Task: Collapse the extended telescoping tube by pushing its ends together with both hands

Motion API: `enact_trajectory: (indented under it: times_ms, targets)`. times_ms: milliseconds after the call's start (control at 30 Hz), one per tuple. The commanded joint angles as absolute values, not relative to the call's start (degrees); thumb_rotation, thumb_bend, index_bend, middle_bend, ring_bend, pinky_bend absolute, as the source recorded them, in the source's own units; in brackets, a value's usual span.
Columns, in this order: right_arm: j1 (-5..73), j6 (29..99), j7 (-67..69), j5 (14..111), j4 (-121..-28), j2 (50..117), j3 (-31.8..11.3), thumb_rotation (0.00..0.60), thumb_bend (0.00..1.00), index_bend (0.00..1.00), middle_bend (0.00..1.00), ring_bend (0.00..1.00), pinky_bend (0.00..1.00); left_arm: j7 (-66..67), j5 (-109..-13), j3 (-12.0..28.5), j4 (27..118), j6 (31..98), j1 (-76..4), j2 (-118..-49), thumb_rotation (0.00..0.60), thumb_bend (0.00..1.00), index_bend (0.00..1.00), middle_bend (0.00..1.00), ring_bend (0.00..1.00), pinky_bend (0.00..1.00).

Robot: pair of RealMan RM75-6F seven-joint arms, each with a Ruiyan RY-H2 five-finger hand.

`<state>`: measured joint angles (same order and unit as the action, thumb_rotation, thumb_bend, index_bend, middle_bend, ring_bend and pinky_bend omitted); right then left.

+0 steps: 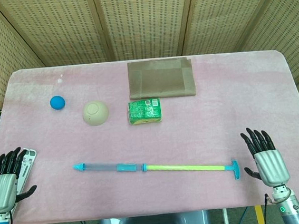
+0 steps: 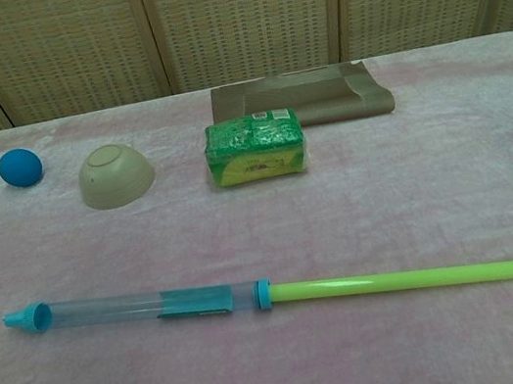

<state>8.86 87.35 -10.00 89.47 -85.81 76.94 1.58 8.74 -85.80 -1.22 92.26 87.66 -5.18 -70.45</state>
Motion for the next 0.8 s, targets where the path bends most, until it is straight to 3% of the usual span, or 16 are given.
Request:
enact_trajectory:
  times_ms: [33, 700, 800]
  targets:
    - [8.8, 87.2, -10.2, 89.6, -85.8, 77.0, 1.5, 0.6, 0.17, 0.03, 0.0, 0.0, 0.0, 8.6, -85.8, -1.1, 92.4, 87.8, -5.1, -70.4, 0.6, 0.05, 0.0, 0.0, 0.0, 0.0]
    - [7.9, 86.8, -11.0, 90.8, -86.8, 76.9, 1.1, 0.6, 0.17, 0.03, 0.0, 0.0, 0.0, 9.3, -86.2, -0.7, 93.7, 87.2, -4.4, -69.5, 0.6, 0.05, 0.0, 0.0, 0.0, 0.0]
    - [7.6, 86.7, -11.4, 90.8, -87.0, 76.8, 1.0, 0.6, 0.17, 0.08, 0.01, 0.01, 0.0, 9.5, -86.3, -0.5, 94.0, 87.4, -4.3, -69.5, 0.6, 0.05, 0.0, 0.0, 0.0, 0.0]
